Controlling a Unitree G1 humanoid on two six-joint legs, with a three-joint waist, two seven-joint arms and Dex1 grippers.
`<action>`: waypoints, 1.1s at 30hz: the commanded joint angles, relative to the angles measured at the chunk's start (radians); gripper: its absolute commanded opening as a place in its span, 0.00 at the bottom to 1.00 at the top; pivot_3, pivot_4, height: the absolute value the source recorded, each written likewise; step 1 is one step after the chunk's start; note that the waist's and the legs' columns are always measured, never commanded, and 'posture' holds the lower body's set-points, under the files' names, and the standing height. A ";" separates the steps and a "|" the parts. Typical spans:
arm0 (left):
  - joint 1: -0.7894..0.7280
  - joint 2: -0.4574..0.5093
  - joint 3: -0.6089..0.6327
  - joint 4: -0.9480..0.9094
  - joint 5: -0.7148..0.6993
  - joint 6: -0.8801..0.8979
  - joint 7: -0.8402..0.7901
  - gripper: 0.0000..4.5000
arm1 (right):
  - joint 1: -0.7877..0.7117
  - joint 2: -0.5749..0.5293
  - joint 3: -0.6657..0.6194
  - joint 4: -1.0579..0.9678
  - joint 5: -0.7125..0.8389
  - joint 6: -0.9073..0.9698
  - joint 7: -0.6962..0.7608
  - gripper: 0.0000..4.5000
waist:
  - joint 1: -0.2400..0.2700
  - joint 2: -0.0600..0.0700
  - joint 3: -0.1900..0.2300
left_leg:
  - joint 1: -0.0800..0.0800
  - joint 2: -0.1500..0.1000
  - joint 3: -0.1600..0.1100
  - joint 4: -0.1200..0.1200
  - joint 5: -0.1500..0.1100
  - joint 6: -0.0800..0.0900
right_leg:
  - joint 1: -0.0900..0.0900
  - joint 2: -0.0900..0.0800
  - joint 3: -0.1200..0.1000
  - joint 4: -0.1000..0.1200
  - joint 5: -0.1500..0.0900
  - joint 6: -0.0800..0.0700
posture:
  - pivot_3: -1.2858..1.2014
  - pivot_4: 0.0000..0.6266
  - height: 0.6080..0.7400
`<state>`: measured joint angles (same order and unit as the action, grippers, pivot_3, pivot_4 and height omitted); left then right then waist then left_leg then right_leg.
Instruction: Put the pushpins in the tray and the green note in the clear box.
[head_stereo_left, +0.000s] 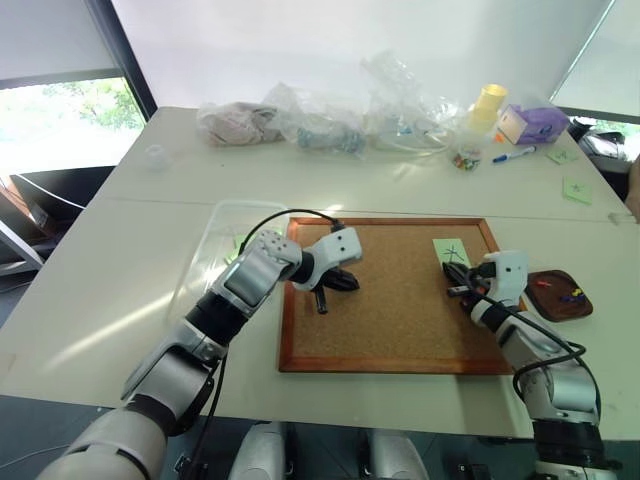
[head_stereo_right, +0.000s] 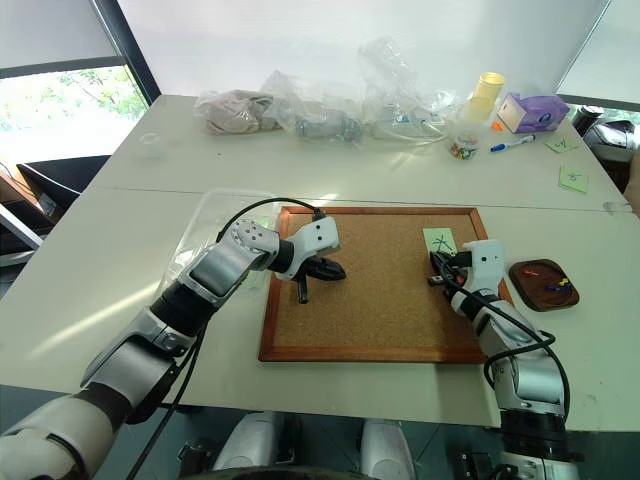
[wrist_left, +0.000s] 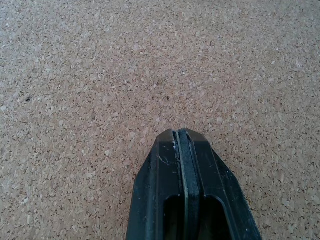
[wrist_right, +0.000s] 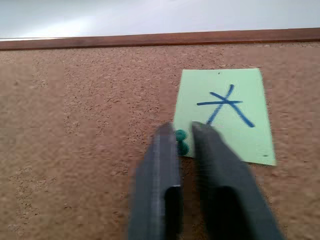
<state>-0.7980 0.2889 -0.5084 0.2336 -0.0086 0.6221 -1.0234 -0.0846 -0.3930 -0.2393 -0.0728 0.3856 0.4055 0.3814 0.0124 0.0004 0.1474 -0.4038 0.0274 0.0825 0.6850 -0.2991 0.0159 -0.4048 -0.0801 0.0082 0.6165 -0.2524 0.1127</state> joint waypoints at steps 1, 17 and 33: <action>0.019 0.000 -0.037 0.039 0.039 0.017 0.018 0.00 | -0.011 0.005 -0.013 -0.012 0.005 -0.009 0.000 0.02 | 0.000 0.000 0.000 | 0.000 0.000 0.000 0.000 0.000 0.000 | 0.000 0.000 0.000 0.000 0.000 0.000 | 0.52 0.24 0.99; 0.023 0.005 -0.058 0.064 0.055 0.010 0.015 0.00 | -0.006 -0.004 -0.088 -0.088 0.033 -0.134 0.034 0.02 | 0.000 0.000 0.000 | 0.001 0.000 0.000 0.000 0.000 0.000 | 0.001 0.000 0.000 0.000 0.000 0.000 | 0.52 0.24 0.99; -0.282 -0.229 0.537 0.130 -0.485 0.313 0.079 0.85 | 0.040 -0.060 -0.094 -0.258 0.024 -0.107 0.035 0.00 | -0.006 -0.003 0.004 | -0.006 -0.002 0.000 -0.001 0.001 0.002 | -0.007 0.000 0.000 0.000 0.001 0.007 | 0.52 0.24 0.99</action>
<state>-1.0528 0.0821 -0.0447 0.3127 -0.4372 0.8934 -1.0003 -0.0450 -0.4331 -0.3142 -0.2533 0.3986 0.2991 0.4172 0.0066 -0.0026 0.1510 -0.4096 0.0252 0.0821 0.6837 -0.2979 0.0181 -0.4113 -0.0799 0.0079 0.6167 -0.2519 0.1201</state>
